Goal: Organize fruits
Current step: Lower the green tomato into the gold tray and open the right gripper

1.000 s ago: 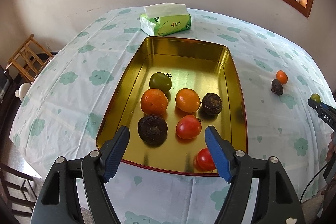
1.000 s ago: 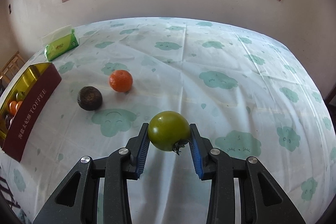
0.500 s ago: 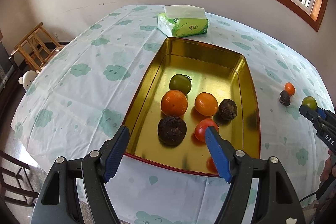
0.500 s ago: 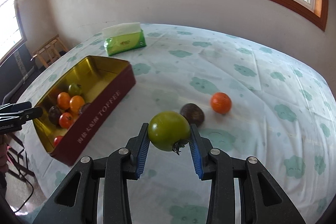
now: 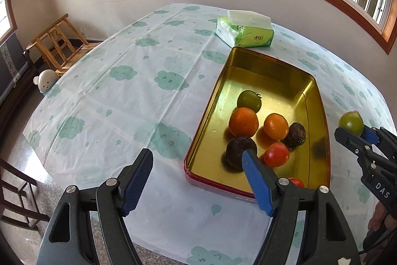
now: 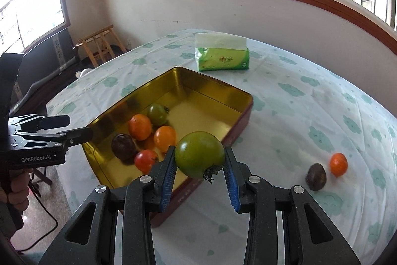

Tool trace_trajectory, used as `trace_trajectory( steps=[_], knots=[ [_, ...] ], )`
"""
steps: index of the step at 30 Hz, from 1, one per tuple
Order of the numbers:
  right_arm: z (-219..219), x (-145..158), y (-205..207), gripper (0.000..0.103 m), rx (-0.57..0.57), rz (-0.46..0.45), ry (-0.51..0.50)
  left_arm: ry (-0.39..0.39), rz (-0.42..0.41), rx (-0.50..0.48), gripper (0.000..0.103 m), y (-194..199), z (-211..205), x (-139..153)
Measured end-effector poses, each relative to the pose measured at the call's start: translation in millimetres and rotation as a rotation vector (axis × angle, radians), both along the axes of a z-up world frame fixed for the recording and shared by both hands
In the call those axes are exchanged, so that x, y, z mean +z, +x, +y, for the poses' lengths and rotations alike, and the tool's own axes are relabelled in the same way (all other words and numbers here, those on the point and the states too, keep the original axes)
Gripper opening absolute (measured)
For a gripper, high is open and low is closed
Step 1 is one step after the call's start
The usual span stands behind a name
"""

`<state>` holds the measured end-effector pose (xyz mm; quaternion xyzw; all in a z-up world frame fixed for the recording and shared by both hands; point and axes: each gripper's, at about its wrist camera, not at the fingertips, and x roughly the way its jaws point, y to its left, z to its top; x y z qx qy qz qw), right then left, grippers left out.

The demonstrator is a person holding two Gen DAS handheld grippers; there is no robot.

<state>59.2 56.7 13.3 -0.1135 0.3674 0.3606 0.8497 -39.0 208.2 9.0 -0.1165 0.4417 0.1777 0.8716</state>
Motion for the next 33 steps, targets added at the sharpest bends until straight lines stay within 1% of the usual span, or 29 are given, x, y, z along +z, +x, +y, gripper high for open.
trace_trajectory(
  steps=[6,10,22,33],
  knots=[
    [30,-14,-1,0.038,0.035,0.022,-0.03,-0.006,0.003,0.033,0.071,-6,12,-1],
    [43,-22,0,0.038,0.048,0.026,-0.057,-0.002,0.006,0.048,0.071,-11,19,-2],
    [59,-37,8,0.038,0.042,0.037,-0.103,-0.01,0.019,0.079,0.071,-16,34,-9],
    [61,-40,11,0.038,0.031,0.046,-0.097,-0.018,0.019,0.079,0.071,-17,36,-11]
  ],
)
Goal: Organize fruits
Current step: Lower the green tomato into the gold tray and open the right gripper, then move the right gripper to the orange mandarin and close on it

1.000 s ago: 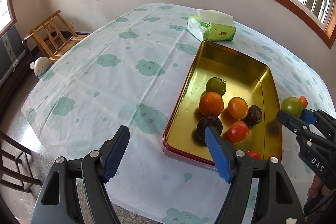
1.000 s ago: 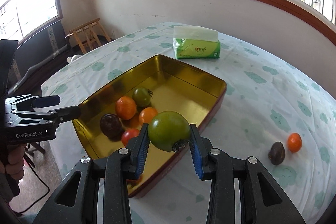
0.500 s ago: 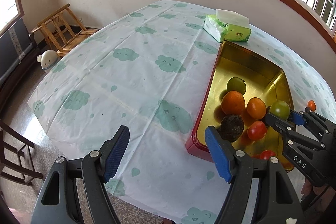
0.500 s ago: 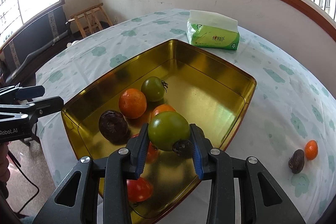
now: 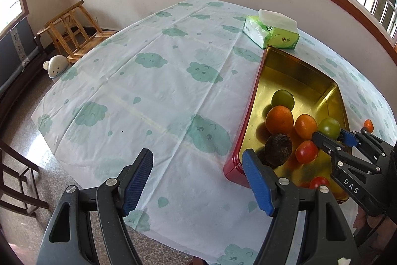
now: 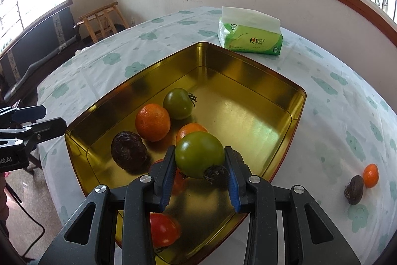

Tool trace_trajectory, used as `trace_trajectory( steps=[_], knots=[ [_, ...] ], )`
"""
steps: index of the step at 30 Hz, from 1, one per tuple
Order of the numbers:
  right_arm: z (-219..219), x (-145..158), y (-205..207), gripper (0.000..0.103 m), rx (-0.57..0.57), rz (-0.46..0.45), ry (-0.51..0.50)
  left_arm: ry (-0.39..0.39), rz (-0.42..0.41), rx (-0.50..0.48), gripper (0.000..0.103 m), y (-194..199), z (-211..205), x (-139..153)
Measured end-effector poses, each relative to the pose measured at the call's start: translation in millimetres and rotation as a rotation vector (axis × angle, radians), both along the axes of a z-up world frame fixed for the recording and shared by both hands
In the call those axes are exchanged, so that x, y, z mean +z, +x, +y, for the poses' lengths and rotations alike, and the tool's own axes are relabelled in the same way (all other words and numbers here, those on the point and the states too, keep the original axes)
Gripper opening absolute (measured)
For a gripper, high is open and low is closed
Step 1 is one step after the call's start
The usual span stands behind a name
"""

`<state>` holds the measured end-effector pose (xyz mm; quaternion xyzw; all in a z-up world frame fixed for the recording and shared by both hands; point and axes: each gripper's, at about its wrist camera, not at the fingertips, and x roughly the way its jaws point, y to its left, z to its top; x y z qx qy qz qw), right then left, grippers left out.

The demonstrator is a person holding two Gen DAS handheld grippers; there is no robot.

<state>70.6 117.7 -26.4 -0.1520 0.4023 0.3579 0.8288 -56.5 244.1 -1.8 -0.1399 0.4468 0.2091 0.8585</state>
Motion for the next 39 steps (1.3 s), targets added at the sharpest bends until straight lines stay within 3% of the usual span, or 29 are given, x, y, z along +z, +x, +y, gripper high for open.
trace_trajectory(
  steps=[27,39],
  knots=[
    [-9,8,-6,0.043,0.009,-0.003,0.032,0.007,-0.004,-0.044,0.071,7,-17,4],
    [-48,28,-6,0.043,-0.051,-0.031,0.09,0.014,-0.002,-0.094,0.071,16,-40,7]
  ],
)
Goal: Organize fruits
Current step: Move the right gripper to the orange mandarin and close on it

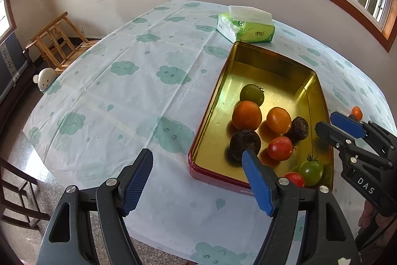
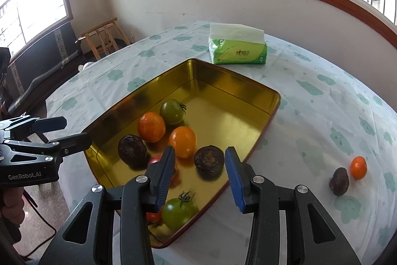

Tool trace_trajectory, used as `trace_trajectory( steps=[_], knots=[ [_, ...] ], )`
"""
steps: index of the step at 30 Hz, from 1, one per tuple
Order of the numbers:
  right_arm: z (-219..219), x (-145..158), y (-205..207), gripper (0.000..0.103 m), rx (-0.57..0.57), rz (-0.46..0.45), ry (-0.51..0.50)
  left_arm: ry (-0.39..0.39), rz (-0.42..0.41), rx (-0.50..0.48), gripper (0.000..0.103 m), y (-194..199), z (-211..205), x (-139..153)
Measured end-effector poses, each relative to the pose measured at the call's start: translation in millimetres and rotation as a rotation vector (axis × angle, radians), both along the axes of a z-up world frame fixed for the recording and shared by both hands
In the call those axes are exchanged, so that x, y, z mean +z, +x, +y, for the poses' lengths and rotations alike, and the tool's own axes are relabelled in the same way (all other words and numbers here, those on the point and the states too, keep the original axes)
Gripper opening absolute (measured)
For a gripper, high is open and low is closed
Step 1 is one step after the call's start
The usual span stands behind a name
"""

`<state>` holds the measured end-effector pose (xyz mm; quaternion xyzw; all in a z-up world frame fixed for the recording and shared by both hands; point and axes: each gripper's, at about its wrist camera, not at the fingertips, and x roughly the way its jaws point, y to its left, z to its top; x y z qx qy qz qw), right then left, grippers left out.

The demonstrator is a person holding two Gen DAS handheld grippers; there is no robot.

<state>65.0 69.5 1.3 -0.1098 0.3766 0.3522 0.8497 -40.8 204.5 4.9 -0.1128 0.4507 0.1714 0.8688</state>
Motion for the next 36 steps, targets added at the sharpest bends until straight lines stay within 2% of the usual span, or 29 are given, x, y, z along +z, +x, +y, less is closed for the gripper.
trace_trajectory(
  steps=[21,31,36],
  knots=[
    [-144,-10,49,0.044,-0.317,0.014,-0.009,0.013,-0.003,-0.17,0.071,30,-69,7],
    [-187,-20,79,0.044,-0.391,0.037,-0.013,0.023,0.003,-0.234,0.071,51,-99,9],
    [-194,-26,102,0.044,-0.401,0.06,-0.016,0.023,0.005,-0.273,0.071,67,-119,9]
  ],
)
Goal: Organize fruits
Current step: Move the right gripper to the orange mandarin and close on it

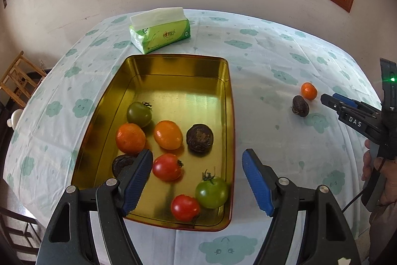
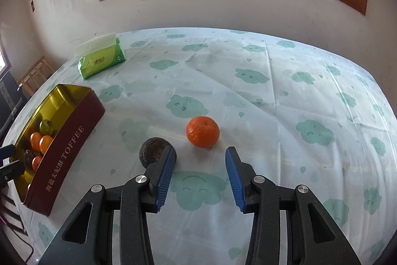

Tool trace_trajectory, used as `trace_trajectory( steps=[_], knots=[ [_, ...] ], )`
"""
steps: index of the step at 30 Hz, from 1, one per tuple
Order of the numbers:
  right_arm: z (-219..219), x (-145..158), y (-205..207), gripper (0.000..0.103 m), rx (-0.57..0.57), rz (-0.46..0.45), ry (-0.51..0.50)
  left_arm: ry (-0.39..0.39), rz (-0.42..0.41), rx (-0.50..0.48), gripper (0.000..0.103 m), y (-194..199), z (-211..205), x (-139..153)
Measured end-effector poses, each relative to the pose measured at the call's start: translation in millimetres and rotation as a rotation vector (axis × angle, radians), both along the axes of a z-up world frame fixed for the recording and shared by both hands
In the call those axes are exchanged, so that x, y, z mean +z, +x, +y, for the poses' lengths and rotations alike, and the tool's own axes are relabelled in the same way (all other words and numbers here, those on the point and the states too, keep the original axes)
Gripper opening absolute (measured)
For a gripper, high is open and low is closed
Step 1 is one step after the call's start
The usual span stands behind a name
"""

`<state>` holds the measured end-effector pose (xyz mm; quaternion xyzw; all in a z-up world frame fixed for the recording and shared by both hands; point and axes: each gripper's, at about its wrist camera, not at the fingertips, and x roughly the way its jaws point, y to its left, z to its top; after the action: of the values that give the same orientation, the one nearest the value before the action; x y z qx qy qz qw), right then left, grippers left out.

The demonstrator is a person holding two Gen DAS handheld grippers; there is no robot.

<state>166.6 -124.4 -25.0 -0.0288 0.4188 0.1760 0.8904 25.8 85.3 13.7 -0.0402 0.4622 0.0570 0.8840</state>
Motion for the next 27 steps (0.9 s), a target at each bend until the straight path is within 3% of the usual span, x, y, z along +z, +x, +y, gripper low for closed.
trace_trajectory(
  steps=[16,27],
  knots=[
    [19,-26,47,0.044,0.057,0.048,-0.019,0.009,0.017,-0.134,0.071,44,-60,-4],
    [23,-37,51,0.044,0.077,0.06,-0.008,0.01,0.034,-0.15,0.071,62,-74,-15]
  ],
)
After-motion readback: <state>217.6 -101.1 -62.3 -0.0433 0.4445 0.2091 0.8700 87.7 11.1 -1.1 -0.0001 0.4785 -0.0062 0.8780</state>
